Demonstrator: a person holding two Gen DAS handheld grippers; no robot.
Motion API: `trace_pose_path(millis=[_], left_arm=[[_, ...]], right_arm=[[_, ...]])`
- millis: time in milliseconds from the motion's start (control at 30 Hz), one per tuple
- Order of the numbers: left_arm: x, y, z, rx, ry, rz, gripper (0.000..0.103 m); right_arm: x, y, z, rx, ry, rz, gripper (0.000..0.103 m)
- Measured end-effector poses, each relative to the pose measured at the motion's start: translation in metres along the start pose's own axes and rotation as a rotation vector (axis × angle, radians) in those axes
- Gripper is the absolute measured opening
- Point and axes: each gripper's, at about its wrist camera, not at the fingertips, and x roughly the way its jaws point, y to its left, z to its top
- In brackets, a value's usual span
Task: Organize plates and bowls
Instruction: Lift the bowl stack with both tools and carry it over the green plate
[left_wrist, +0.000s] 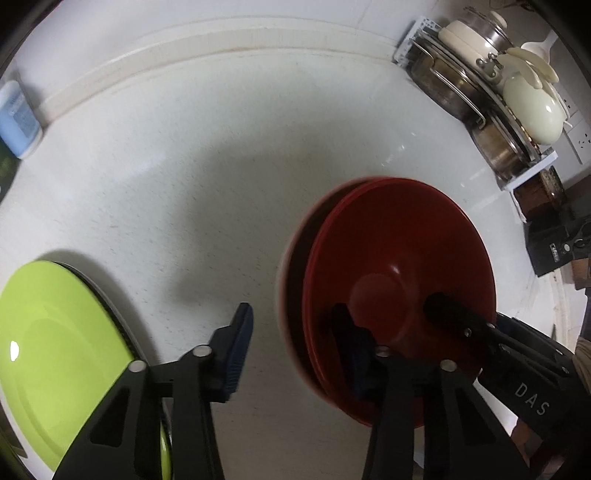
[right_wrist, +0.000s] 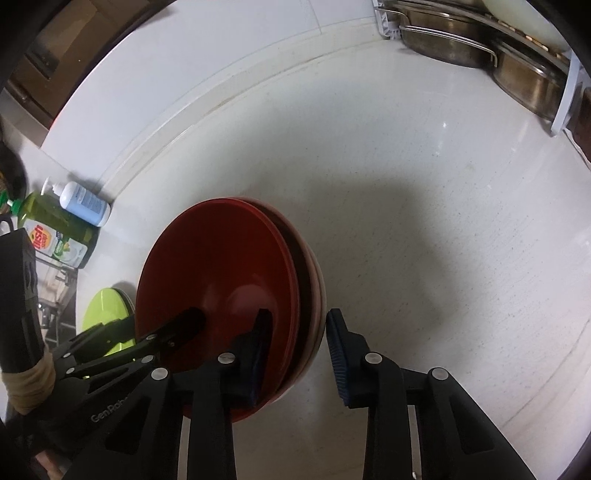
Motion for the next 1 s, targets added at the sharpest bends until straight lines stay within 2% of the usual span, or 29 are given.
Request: trace_pose_path(millis=[67,533,1000], left_arm=[[0.001,-0.001,0.001,0.001,0.016,-0.025,0.031],[-0.012,-0.003,-0.003,0.005,0.017,0.010,0.031],[-0.076,0.044,-0.022,-0.088,-0.098,0.032,0.031]], right_arm=[[0.001,0.000,0.000,0.006,0.004,-0.006,0.028],[-0.001,-0.003,0.001,0.063,0.041,-0.015,0.020],[-0.029,0.047,-0.003,-0.032,0.022,0.026,0.020]])
